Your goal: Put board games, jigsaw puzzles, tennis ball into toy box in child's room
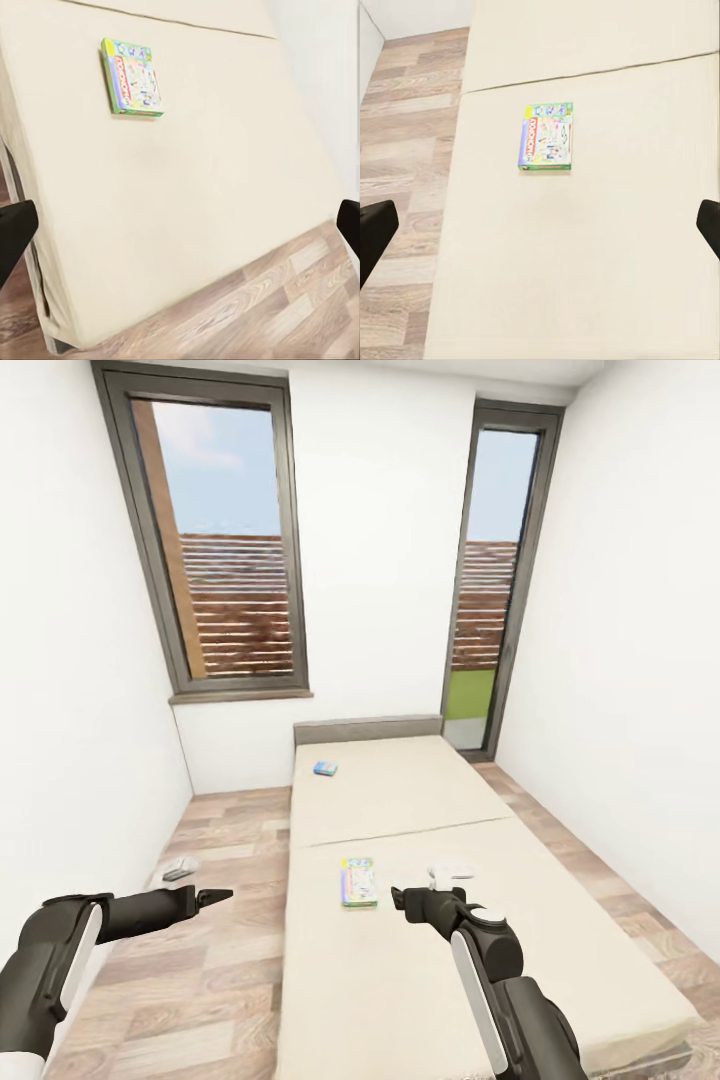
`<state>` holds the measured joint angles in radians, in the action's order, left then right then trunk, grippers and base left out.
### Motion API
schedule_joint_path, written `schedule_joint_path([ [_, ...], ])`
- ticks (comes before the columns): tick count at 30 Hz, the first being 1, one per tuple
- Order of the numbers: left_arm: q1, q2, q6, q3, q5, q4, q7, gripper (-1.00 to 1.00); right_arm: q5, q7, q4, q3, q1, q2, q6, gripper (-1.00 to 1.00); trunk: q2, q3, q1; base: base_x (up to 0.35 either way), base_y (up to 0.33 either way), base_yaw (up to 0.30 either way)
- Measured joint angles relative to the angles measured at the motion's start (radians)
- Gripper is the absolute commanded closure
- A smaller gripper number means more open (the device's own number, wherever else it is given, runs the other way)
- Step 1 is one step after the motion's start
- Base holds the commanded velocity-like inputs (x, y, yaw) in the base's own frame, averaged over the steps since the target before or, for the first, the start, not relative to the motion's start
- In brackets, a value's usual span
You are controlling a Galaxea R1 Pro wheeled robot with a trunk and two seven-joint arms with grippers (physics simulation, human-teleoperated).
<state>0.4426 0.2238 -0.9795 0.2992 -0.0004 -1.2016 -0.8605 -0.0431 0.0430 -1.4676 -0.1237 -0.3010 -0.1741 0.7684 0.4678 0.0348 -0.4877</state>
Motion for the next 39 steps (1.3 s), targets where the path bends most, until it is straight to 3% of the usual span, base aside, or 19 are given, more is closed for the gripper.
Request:
schedule_joint_path([
  [39, 0.000, 0.000, 0.005, 0.000, -0.001, 0.000, -0.001, -1.00, 0.000, 0.000, 0.002, -0.001, 0.000, 0.000, -0.003, -1.00, 0.000, 0.000, 0.000, 0.019, 0.118, -0.280],
])
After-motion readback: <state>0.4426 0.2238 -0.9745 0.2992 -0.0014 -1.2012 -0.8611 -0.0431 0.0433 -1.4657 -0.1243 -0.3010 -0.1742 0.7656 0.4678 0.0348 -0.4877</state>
